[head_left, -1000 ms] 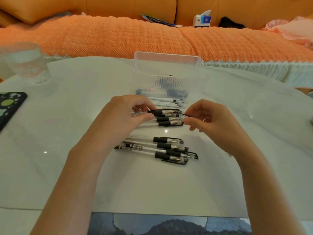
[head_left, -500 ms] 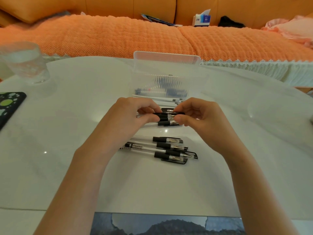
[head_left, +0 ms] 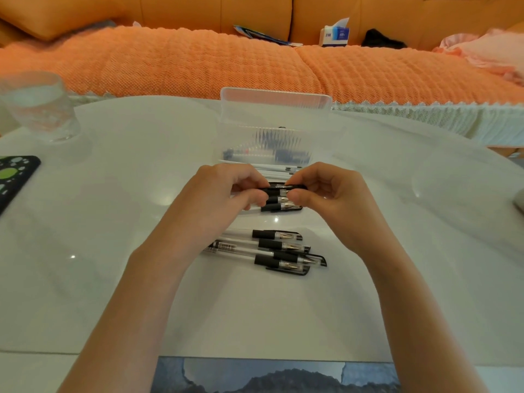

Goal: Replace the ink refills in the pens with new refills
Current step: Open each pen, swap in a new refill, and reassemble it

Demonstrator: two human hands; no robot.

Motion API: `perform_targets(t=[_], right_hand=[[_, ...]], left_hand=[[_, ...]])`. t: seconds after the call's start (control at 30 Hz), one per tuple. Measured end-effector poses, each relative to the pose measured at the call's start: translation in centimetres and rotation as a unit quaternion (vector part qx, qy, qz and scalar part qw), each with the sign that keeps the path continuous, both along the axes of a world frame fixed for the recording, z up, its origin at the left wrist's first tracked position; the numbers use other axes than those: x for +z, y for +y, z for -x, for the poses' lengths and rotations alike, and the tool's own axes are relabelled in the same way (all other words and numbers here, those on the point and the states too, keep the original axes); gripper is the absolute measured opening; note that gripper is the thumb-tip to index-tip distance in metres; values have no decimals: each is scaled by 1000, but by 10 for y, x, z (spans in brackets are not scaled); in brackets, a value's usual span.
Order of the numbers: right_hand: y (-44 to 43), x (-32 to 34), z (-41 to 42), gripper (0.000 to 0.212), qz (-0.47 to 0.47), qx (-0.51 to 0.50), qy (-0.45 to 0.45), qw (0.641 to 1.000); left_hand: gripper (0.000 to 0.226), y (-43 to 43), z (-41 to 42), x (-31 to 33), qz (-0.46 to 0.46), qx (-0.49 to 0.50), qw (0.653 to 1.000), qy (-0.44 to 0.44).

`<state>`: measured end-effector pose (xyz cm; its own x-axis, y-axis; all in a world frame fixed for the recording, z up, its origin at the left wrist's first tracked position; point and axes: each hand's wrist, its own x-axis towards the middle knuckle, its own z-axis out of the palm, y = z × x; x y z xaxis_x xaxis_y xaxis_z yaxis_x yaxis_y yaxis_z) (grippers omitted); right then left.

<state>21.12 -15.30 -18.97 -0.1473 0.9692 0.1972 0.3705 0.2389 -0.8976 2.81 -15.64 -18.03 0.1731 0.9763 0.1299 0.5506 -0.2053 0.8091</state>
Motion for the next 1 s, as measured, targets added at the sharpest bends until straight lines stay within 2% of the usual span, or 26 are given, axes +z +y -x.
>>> perform_targets(t=[0.17, 0.27, 0.4, 0.5, 0.7, 1.0], right_hand=[[2, -9, -5, 17, 3, -26, -123, 992], [3, -13, -7, 15, -12, -21, -224, 974], [7, -16, -5, 13, -15, -7, -301, 953], [6, -15, -7, 8, -5, 2, -299, 954], [3, -8, -7, 5, -5, -17, -234, 972], [0, -5, -6, 8, 4, -6, -230, 973]], left_hand=[[11, 3, 8, 0, -11, 38, 999, 20], [10, 4, 14, 1, -24, 65, 997, 27], [10, 5, 12, 0, -27, 59, 997, 44], [10, 5, 9, -1, -36, 50, 997, 49], [10, 21, 2, 13, -82, 50, 994, 47], [12, 98, -33, 39, -125, 11, 988, 94]])
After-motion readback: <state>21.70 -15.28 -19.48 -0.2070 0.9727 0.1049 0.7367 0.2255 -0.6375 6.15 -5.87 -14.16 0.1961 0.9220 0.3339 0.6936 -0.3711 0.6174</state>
